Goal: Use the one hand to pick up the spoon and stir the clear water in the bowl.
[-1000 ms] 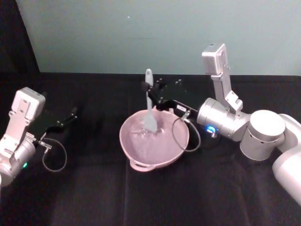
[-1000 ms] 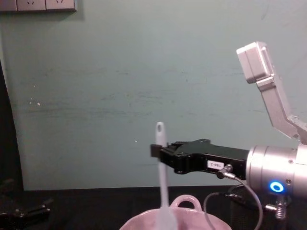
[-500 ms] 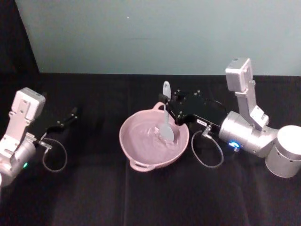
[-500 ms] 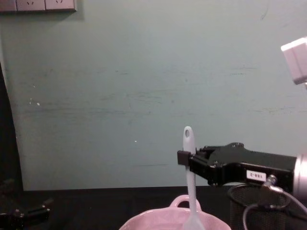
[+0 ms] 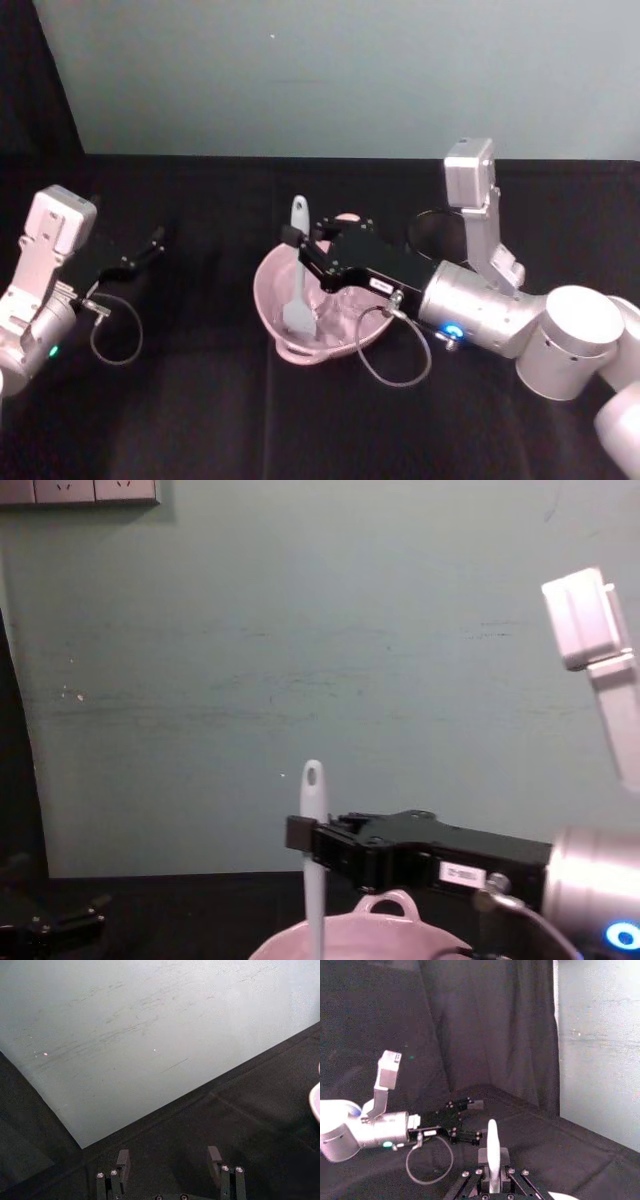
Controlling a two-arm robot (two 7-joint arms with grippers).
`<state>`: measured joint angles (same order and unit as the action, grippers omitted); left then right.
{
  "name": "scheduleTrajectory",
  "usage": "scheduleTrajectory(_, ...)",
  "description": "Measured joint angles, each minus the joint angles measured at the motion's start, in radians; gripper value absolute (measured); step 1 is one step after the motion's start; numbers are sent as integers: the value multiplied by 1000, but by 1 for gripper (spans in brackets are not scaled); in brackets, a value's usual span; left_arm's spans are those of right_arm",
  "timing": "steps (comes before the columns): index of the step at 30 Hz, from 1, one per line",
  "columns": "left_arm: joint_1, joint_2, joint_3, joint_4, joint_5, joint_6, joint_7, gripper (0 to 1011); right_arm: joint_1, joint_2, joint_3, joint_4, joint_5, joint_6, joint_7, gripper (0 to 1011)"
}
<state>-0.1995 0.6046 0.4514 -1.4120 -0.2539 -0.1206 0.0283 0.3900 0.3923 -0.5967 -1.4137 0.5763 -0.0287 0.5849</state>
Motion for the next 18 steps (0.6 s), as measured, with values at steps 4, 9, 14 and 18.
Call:
scheduleTrajectory(4,0,0,0,0,0,0,0,1011,30,-57,5,73,-17,-38,-4,120)
scheduleTrajectory(9,0,0,0,0,0,0,0,1011,70,-106,18,167,-61,-107,-32,120)
scheduleTrajectory(14,0,0,0,0,0,0,0,1011,105,-135,46,246,-111,-183,-75,120)
scheduleTrajectory(18,0,0,0,0,0,0,0,1011,108,-123,66,249,-135,-197,-96,119)
